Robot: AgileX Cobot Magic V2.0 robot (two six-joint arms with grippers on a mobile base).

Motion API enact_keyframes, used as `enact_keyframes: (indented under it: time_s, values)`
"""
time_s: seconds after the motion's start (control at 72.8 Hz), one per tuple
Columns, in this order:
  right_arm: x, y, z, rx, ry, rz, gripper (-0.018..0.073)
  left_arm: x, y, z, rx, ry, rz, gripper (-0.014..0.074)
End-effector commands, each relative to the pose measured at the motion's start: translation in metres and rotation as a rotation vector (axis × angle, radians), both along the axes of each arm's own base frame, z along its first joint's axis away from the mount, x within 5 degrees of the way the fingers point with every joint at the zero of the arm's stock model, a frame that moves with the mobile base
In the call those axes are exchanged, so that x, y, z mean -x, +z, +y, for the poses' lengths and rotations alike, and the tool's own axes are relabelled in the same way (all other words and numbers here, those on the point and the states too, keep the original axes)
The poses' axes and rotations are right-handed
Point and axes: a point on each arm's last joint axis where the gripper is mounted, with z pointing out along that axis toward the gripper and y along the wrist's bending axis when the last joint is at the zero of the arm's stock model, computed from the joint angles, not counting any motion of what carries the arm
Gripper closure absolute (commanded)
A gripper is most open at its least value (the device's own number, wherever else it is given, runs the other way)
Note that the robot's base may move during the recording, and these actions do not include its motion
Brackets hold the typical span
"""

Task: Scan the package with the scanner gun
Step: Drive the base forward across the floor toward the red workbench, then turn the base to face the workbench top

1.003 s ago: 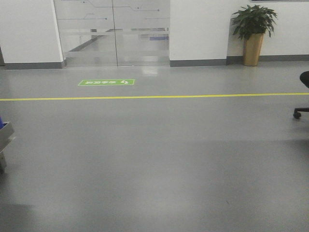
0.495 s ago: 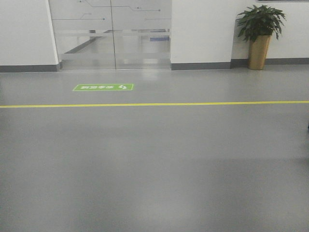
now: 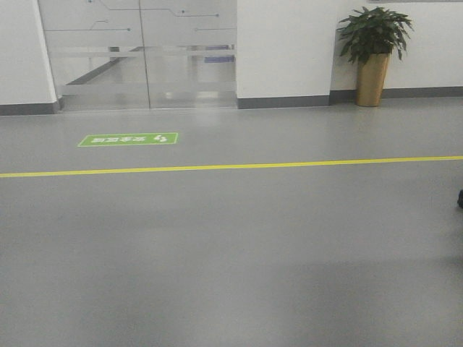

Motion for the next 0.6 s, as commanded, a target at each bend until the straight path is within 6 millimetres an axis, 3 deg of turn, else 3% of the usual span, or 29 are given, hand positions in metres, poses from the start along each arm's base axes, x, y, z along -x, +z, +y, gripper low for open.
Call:
enact_keyframes:
  time_s: [0.0, 0.591]
  values:
    - [0.0003, 0.0017, -0.0001, 0.007, -0.002, -0.018, 0.0728, 0.0006, 0.0029, -0.0001, 0.0, -0.001, -0.027, 0.0707]
    - [0.0003, 0.0017, -0.0001, 0.007, -0.002, -0.018, 0.0728, 0.0006, 0.0029, -0.0001, 0.0, -0.001, -0.027, 0.0707]
